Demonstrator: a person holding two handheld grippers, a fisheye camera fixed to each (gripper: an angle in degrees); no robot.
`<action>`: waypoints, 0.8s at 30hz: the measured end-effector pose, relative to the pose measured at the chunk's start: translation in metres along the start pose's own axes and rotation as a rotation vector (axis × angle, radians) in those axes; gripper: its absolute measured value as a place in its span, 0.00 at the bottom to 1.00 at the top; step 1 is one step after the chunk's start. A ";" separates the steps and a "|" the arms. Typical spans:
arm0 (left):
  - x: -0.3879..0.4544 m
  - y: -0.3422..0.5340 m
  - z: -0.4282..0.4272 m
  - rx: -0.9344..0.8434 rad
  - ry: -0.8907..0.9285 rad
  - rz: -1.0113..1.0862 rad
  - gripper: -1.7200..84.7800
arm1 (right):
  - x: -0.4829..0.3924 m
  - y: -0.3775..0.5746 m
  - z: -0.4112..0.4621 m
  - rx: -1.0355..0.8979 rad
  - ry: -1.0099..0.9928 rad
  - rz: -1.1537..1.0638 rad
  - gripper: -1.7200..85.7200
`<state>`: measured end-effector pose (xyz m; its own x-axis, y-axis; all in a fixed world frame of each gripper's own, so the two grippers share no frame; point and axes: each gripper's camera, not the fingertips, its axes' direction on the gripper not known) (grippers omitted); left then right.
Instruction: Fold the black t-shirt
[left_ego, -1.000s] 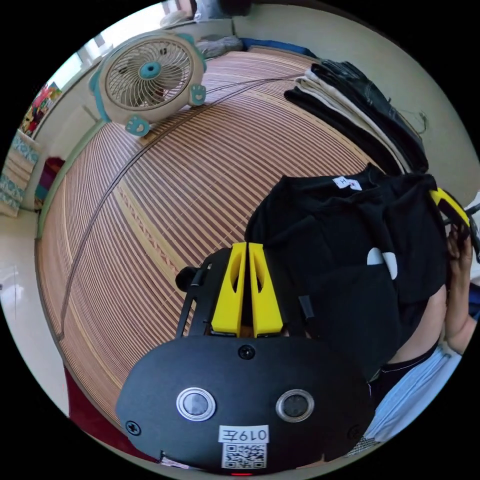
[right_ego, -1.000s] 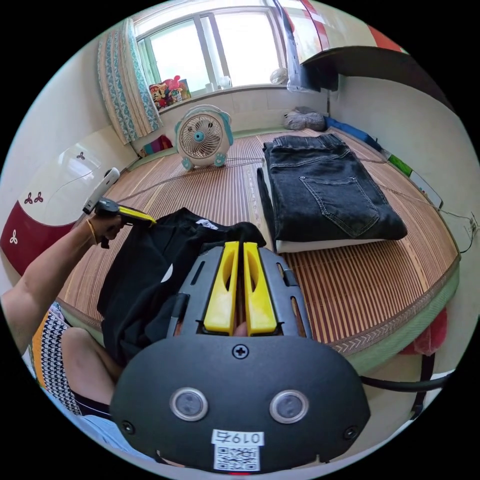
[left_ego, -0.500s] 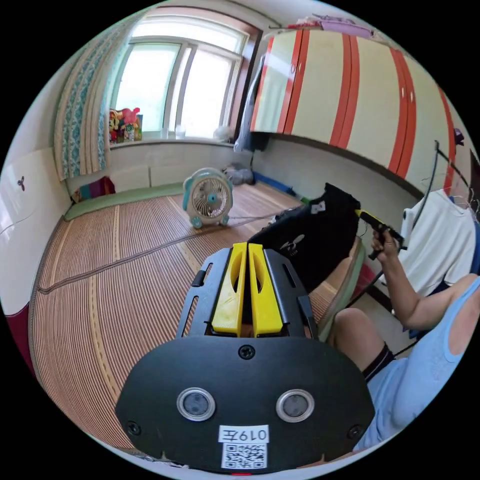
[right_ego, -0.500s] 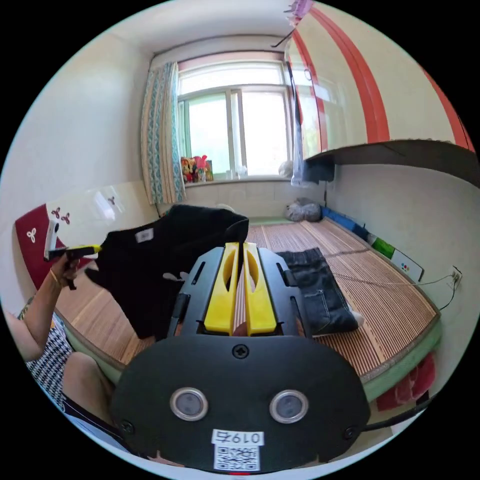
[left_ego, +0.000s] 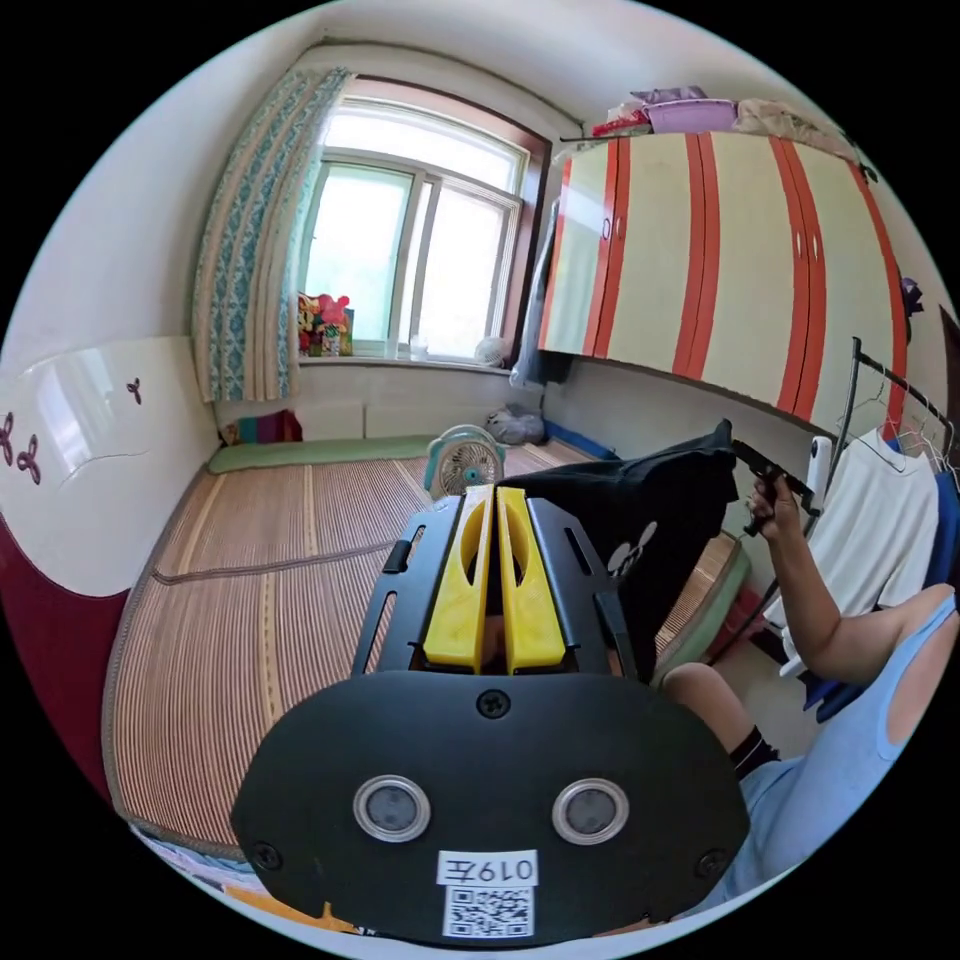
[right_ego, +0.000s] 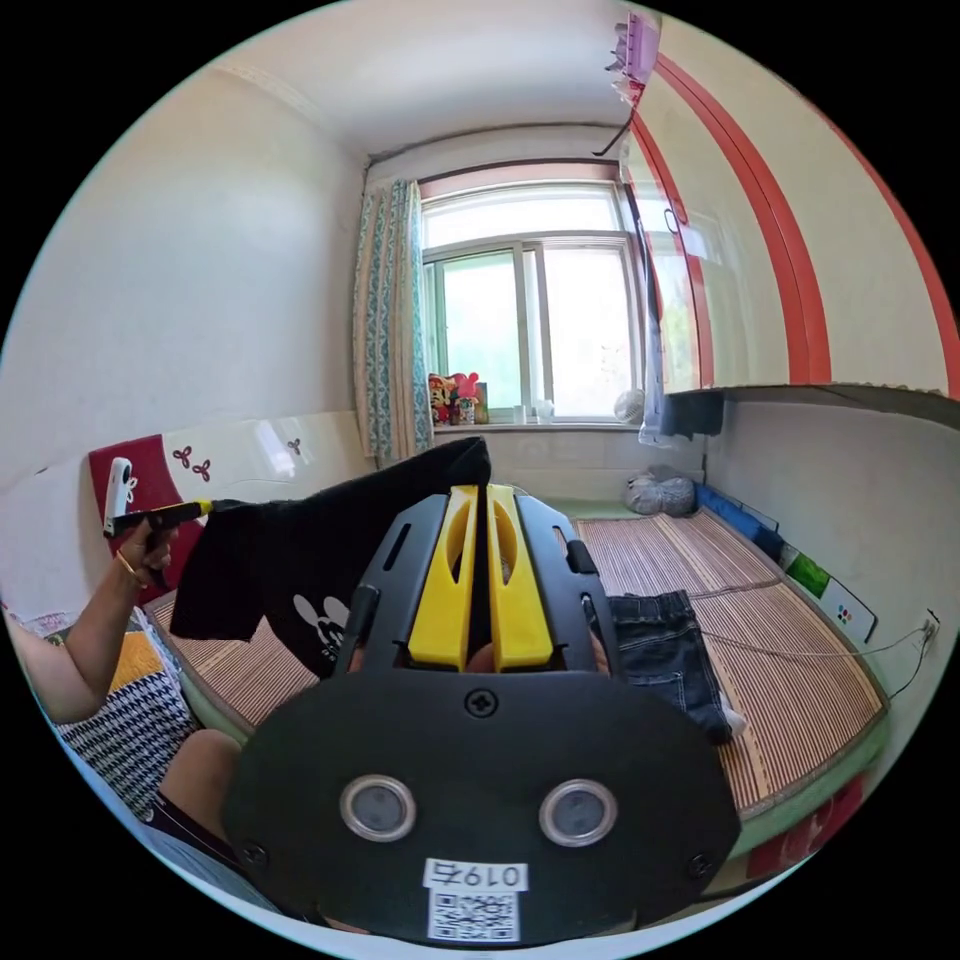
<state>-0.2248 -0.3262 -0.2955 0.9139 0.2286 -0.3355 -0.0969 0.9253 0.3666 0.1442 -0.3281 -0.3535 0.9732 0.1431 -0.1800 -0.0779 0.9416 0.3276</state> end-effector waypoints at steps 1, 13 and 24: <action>0.009 -0.005 -0.020 0.034 -0.034 0.015 0.03 | -0.006 -0.006 -0.008 0.014 -0.004 -0.007 0.01; 0.123 -0.060 -0.214 0.381 -0.330 0.218 0.03 | -0.074 -0.072 -0.115 0.238 0.014 -0.155 0.01; 0.162 -0.069 -0.249 0.347 -0.466 0.321 0.03 | -0.111 -0.073 -0.111 0.245 0.071 -0.270 0.01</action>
<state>-0.1679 -0.2778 -0.5915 0.9433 0.2498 0.2186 -0.3312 0.6644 0.6700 0.0179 -0.3784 -0.4606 0.9334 -0.0720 -0.3514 0.2425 0.8485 0.4704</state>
